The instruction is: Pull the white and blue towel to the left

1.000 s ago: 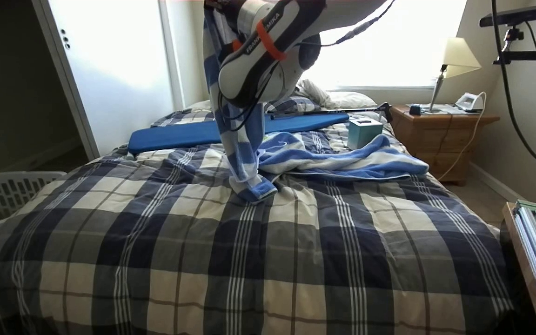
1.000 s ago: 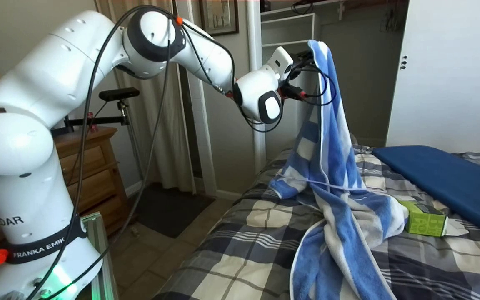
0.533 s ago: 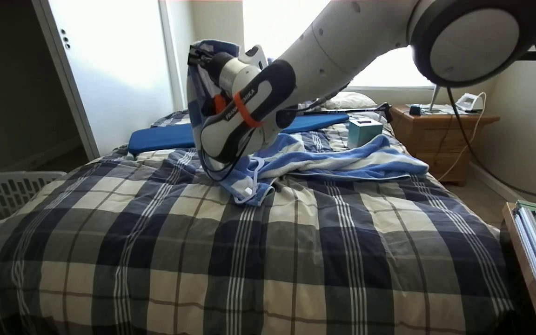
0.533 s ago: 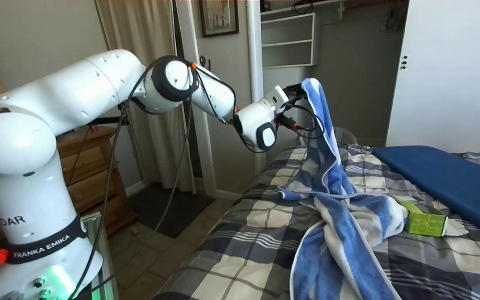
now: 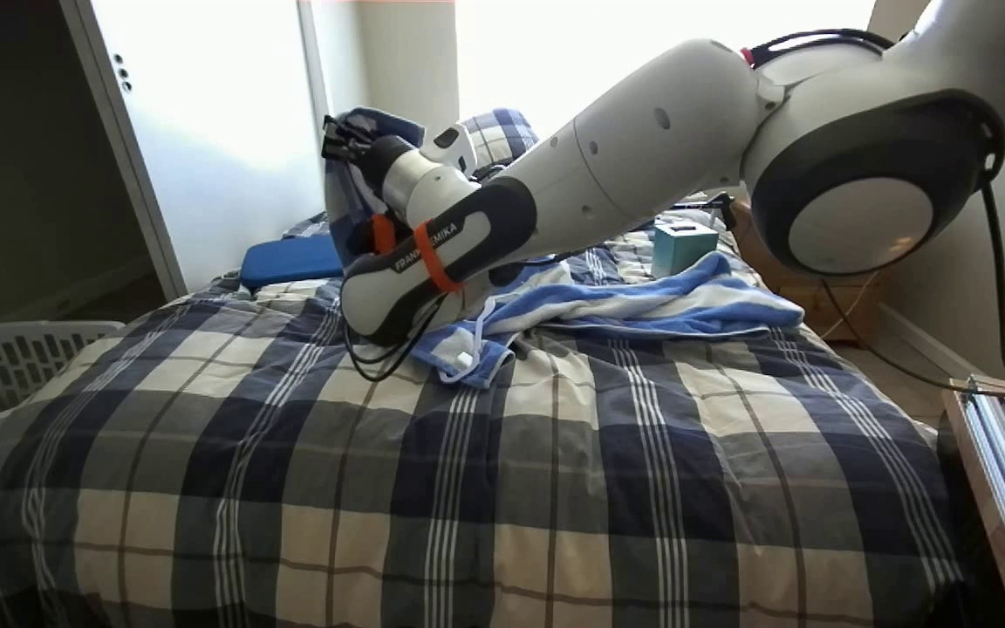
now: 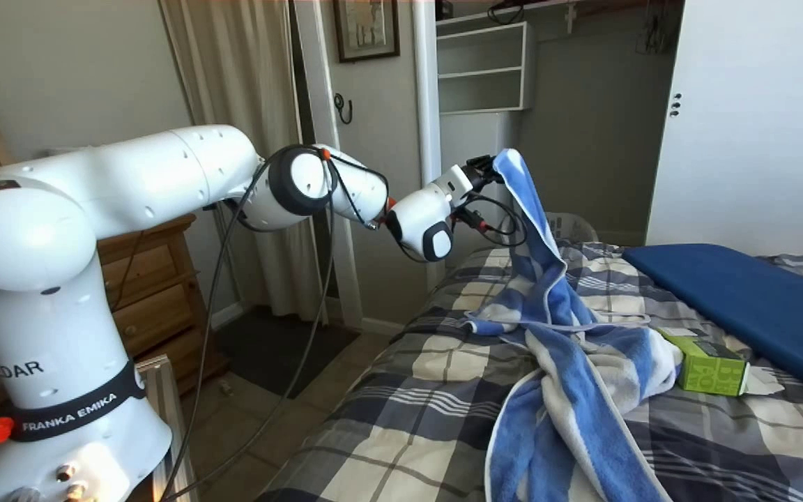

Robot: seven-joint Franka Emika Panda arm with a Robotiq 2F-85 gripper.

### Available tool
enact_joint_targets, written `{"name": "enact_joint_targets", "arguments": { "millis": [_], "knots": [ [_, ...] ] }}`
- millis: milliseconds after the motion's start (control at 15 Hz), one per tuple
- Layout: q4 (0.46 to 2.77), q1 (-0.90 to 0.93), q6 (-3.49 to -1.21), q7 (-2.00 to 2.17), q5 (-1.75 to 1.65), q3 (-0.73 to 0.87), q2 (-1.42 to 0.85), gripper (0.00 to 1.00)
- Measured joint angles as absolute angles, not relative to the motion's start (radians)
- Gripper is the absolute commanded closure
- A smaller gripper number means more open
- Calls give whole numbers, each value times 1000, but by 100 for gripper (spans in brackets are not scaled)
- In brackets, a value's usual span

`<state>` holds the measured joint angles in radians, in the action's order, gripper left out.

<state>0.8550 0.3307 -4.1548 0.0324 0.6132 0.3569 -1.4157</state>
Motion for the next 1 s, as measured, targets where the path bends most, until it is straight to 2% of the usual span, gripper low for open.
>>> {"name": "enact_joint_targets", "arguments": {
  "millis": [467, 733, 1000],
  "knots": [
    [820, 327, -3704, -50, 705, 326, -1361, 2],
    [891, 328, -3459, -94, 771, 353, -1252, 0],
    [1042, 394, -3272, -118, 828, 499, -1163, 0]
  ]
}}
